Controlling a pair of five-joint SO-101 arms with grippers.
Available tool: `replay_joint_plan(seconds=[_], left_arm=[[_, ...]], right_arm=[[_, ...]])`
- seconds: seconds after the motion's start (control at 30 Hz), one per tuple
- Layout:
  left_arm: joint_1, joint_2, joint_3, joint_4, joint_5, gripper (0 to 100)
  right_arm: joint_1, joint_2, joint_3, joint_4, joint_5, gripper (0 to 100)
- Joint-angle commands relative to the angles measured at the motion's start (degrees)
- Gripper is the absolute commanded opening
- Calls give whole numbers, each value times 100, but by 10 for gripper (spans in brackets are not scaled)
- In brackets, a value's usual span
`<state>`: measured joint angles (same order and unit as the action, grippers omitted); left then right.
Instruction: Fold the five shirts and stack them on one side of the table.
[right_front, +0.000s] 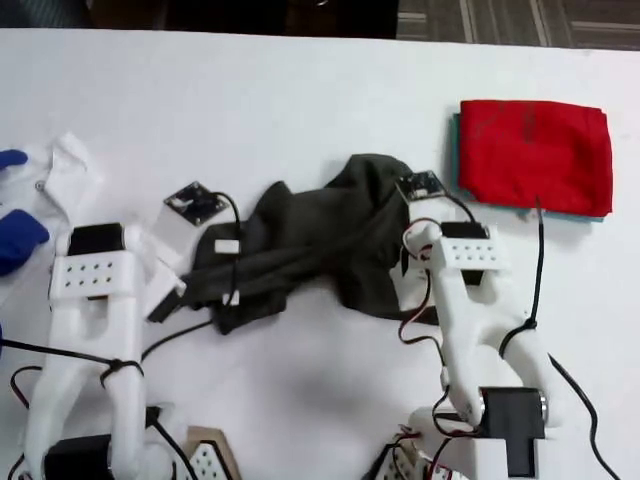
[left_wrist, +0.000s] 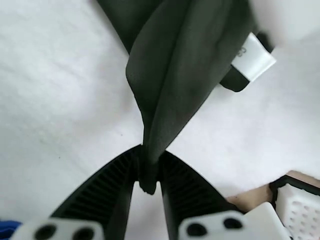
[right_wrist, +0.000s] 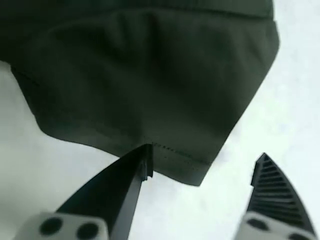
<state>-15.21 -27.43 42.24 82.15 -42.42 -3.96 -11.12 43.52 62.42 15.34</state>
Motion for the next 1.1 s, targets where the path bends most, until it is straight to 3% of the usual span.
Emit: replay_joint_plan(seconds=[0.0, 0.33, 0.53, 0.6, 0.73, 0.87, 1.07], left_arm=[[-70, -176, -163, -26, -18, 26], [-70, -176, -180, -26, -18, 26], [-53, -176, -163, -35, -18, 26], [-44, -176, -145, -35, -18, 26], [-44, -176, -163, -9, -9, 26], [-35, -185, -356, 62, -9, 26], [-62, -185, -1789, 826, -9, 26]], right_arm=[[22, -207, 176, -479, 44, 315], [40, 1473, -519, -321, 44, 152], [57, 1481, -923, 84, 62, 67], [57, 1191, -1011, 242, 70, 18], [57, 48, -1055, 585, 114, 18], [57, -1376, -1064, 655, 747, 19], [101, -2809, -1257, 505, 862, 19]])
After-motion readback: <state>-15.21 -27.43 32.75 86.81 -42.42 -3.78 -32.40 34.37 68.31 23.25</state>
